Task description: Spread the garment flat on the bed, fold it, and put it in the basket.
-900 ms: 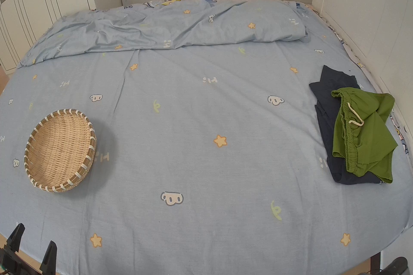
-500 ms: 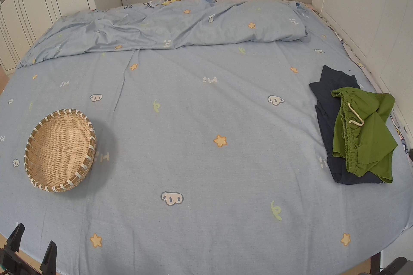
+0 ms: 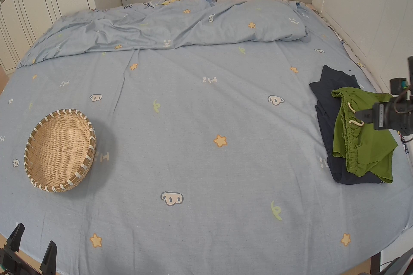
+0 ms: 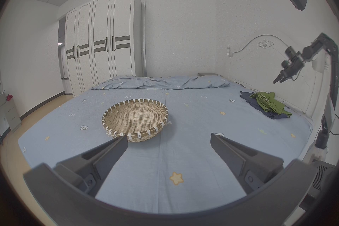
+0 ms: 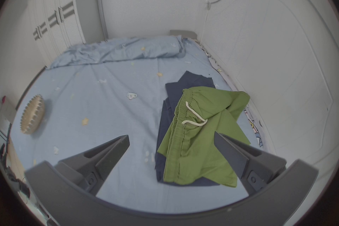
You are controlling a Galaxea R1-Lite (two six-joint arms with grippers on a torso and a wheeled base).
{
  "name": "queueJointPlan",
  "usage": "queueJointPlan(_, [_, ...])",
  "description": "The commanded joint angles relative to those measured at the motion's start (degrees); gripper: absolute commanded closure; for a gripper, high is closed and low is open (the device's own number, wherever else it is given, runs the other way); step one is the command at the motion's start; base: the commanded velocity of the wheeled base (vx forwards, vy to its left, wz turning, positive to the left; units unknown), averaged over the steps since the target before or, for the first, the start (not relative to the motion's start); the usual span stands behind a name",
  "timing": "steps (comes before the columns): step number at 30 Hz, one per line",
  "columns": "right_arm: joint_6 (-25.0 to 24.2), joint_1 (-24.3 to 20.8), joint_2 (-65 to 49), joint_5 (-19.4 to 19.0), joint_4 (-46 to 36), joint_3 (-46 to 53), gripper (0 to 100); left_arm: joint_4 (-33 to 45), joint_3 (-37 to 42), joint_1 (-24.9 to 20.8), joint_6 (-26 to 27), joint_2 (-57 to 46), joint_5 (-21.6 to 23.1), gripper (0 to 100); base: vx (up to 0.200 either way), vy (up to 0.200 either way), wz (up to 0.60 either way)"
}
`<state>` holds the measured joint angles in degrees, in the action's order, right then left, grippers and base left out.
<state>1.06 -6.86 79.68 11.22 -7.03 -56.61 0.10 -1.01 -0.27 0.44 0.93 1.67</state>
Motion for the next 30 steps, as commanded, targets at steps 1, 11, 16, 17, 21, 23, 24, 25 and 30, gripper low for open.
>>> queueJointPlan(1, [-0.8, -3.68, 25.97, 10.23, 8.53, -10.54, 0, -0.01, 0.92, 0.0, 0.0, -0.93, 0.0, 0, 0.0, 0.0, 0.0])
queueJointPlan(11, [-1.76, -2.1, 33.79, 16.21, 11.34, -14.49, 0, -0.01, 0.92, 0.0, 0.0, -0.93, 0.0, 0, 0.0, 0.0, 0.0])
queueJointPlan(16, [-2.29, -1.31, 34.14, 16.56, 11.43, -14.58, 0, -0.01, 0.92, 0.0, 0.0, -0.93, 0.0, 0, 0.0, 0.0, 0.0])
queueJointPlan(17, [-2.29, -1.22, 34.23, 16.56, 11.43, -14.58, 0, -0.01, 0.92, 0.09, 0.0, -0.93, 0.0, 0, 0.0, 0.0, 0.0])
queueJointPlan(21, [-2.29, -0.61, 34.93, 16.56, 11.34, -14.23, 0, -0.01, 0.92, 0.0, 0.0, -0.93, 0.0, 0, 0.0, 0.0, 0.0])
queueJointPlan(23, [-2.29, -0.34, 34.93, 16.56, 11.25, -14.31, 0, -0.01, 0.92, 0.0, 0.0, -0.93, 0.0, 0, 0.0, 0.0, 0.0])
queueJointPlan(24, [-2.29, -0.26, 34.93, 16.56, 11.25, -14.31, 0, -0.01, 0.92, 0.09, 0.0, -0.93, 0.0, 0, 0.0, 0.0, 0.0])
queueJointPlan(25, [-2.29, 0.1, 35.02, 16.56, 11.16, -14.4, 0, -0.01, 0.92, 0.0, 0.0, -0.93, 0.0, 0, 0.0, 0.0, 0.0])
queueJointPlan(30, [-2.29, 0.18, 34.93, 16.56, 11.08, -14.14, 100, -0.01, 0.92, 0.09, 0.0, -0.93, 0.0, 0, 0.0, 0.0, 0.0])
